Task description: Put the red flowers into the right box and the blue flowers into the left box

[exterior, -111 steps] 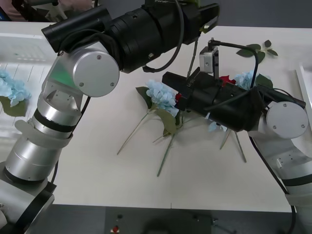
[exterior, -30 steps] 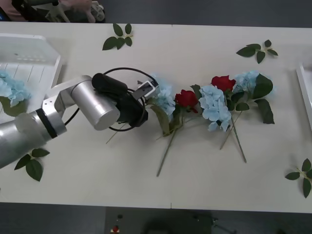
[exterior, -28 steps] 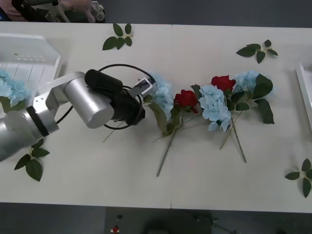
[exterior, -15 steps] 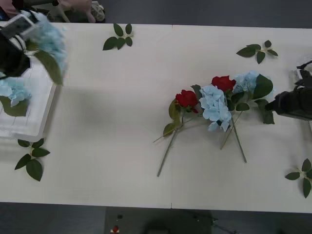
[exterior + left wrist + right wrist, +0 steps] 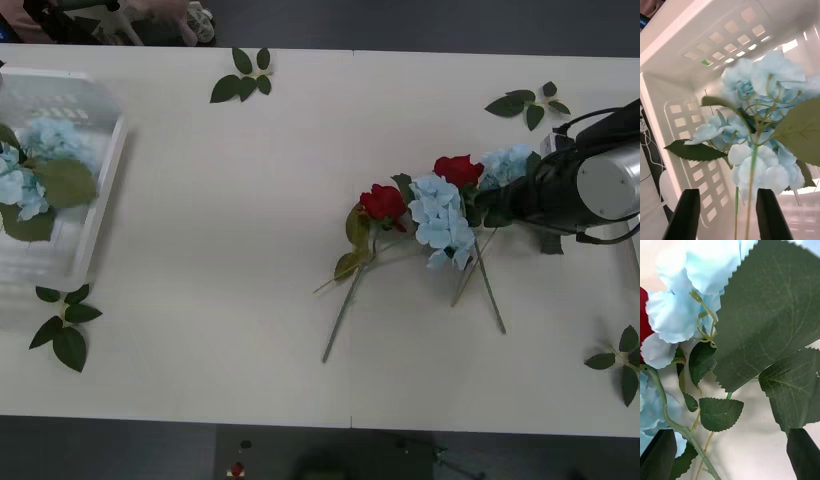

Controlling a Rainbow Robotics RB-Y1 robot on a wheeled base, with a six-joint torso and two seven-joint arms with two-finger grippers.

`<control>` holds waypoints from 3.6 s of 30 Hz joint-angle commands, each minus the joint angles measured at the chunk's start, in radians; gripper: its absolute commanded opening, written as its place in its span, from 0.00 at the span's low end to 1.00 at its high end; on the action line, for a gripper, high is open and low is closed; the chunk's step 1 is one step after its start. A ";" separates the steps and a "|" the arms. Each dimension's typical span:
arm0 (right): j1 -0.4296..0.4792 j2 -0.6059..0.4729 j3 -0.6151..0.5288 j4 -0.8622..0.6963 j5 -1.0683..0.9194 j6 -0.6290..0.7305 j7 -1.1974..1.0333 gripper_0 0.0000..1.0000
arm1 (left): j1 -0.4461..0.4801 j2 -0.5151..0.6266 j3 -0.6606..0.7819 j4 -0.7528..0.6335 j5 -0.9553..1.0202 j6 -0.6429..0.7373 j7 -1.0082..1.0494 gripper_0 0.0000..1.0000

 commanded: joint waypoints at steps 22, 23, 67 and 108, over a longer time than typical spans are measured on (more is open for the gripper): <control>-0.016 0.189 -0.013 0.153 0.252 -0.139 -0.060 0.86 | -0.019 -0.570 0.215 -0.209 0.141 0.075 0.157 0.67; -0.018 0.192 -0.013 0.159 0.255 -0.140 -0.060 0.86 | -0.019 -0.611 0.202 -0.209 0.090 0.075 0.178 0.67; 0.008 0.160 -0.315 -0.016 0.012 -0.070 0.198 0.17 | 0.216 -0.683 0.130 -0.486 0.162 -0.225 -0.101 0.67; -0.090 0.157 -0.109 0.228 0.224 -0.192 -0.011 0.85 | 0.347 -0.644 0.535 -0.392 1.066 0.146 -0.891 1.00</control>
